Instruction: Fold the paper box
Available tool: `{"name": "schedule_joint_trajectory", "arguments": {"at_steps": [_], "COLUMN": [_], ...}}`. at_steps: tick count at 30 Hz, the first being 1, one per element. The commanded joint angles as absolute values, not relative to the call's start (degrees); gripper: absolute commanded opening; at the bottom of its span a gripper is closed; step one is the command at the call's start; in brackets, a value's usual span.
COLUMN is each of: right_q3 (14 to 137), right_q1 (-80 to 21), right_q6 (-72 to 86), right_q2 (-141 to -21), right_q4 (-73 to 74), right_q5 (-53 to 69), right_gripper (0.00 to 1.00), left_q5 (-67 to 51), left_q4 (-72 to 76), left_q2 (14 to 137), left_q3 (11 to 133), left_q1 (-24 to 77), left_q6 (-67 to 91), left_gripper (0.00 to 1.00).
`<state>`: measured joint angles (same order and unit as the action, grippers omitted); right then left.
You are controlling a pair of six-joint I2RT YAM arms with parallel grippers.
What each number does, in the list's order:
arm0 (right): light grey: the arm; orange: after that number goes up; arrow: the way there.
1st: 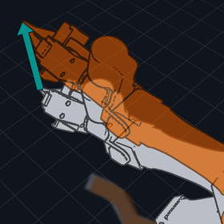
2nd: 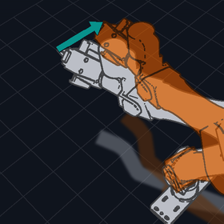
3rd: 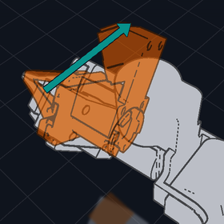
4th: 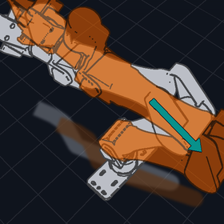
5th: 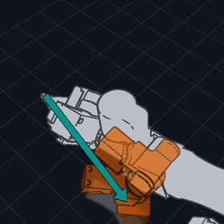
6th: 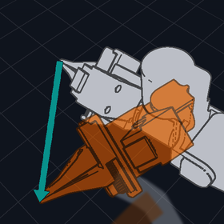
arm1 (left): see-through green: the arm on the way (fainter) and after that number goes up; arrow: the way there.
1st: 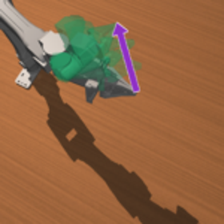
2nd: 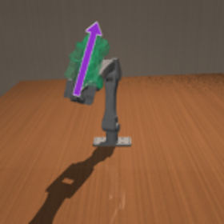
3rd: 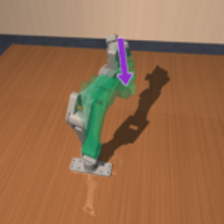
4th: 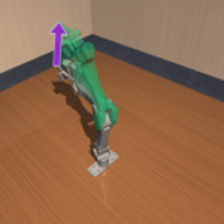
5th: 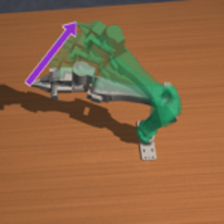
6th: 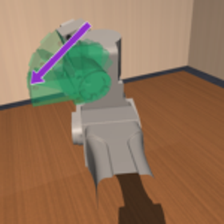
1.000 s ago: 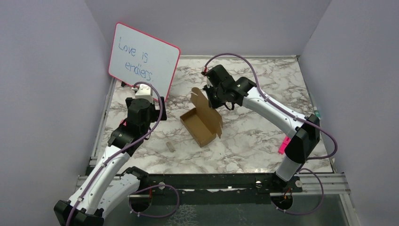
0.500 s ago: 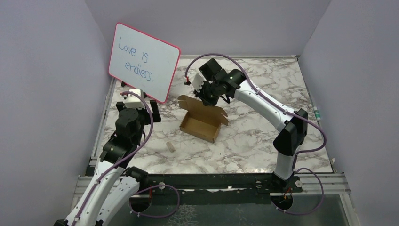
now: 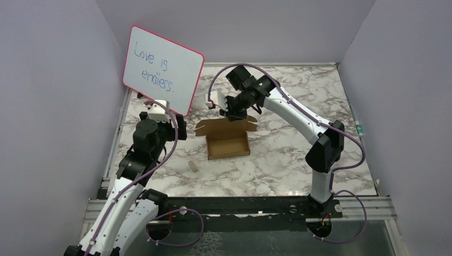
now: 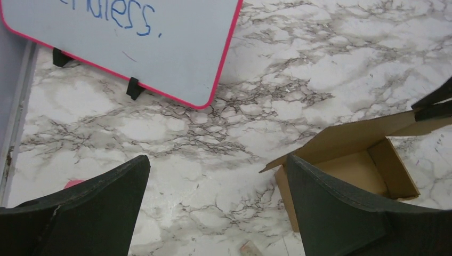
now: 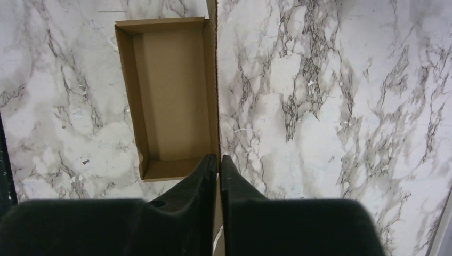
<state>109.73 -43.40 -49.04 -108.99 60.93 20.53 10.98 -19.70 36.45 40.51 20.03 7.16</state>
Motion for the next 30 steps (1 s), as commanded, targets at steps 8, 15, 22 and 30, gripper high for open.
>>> {"name": "schedule_joint_trajectory", "arguments": {"at_steps": [8,15,22,30], "right_q3": [104.37,90.77,81.01,77.05], "right_q1": [-42.36,-37.35,-32.46,-31.42], "right_q6": [-45.62,-39.97,-41.44,-42.2], "right_q2": [-101.71,-89.71,-83.6,-85.29], "right_q4": [55.19,47.91,45.87,39.9], "right_q5": [13.59,12.86,17.12,21.56], "right_gripper": [0.55,0.63,0.65,0.64], "left_q5": [-5.13,-9.91,-8.53,-12.66], "left_q4": [-17.23,-18.92,-25.48,-26.59], "left_q2": [40.67,47.52,51.51,55.65], "left_q3": [39.82,43.61,47.71,51.67], "left_q1": [17.74,17.84,18.19,18.19], "left_q6": [3.06,0.27,-7.14,-15.27], "left_gripper": [0.99,0.98,0.94,0.93]}}
